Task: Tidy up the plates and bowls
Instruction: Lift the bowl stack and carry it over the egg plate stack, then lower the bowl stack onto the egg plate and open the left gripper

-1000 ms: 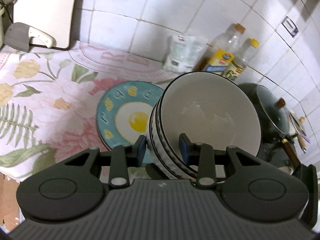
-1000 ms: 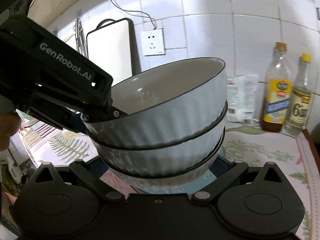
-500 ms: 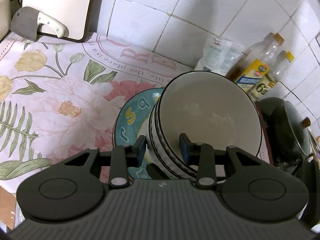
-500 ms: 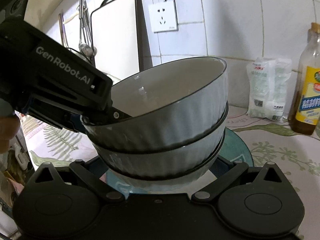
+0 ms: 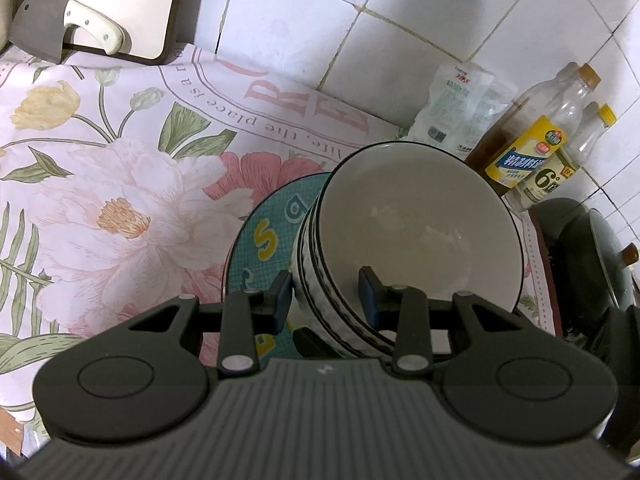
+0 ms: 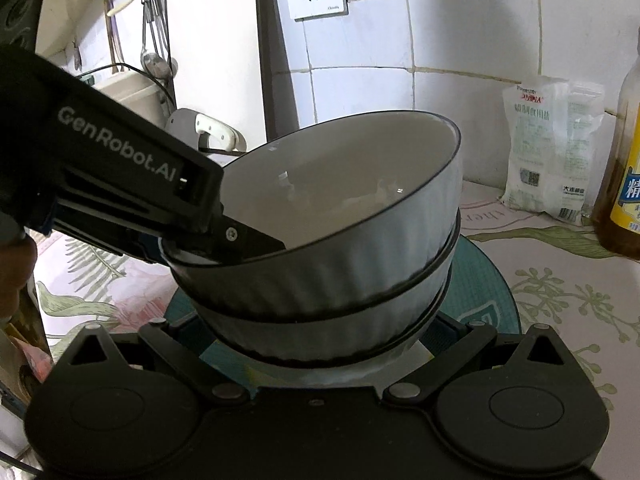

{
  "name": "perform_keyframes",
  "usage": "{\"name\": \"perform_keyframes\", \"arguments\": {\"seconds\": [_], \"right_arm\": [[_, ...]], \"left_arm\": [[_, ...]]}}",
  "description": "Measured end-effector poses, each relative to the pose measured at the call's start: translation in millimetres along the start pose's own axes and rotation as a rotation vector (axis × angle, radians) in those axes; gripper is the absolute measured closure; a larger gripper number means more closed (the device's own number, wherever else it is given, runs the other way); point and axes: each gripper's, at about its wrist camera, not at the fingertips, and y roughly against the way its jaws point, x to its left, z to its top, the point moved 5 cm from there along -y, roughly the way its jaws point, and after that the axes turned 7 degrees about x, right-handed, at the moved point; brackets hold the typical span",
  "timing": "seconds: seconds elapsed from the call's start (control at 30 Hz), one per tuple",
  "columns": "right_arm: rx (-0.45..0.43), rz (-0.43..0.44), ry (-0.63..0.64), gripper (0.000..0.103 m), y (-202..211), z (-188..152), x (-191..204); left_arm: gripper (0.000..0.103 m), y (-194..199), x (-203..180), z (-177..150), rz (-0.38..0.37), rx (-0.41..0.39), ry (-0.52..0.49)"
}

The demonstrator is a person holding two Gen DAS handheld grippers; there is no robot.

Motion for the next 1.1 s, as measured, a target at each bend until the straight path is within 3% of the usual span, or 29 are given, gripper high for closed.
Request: {"name": "perform_keyframes", "arguments": {"seconds": [0.37,0.63,1.1], "right_arm": [[0.022,-0.003,0.007,0.0,-9,7,-6],[0.032,-0.028,-0.084,0.0,3,1,-5],[-0.013,-0.096,-0.114,0.0,44,-20,5]], "left_arm": [[0.068,-1,0,4,0.001,0.0,0.001],[0.067,-1,-1,5,0.011,0.04,0.005],[0.063,38,-11,1,0.061,-0.037,-0.048]]}}
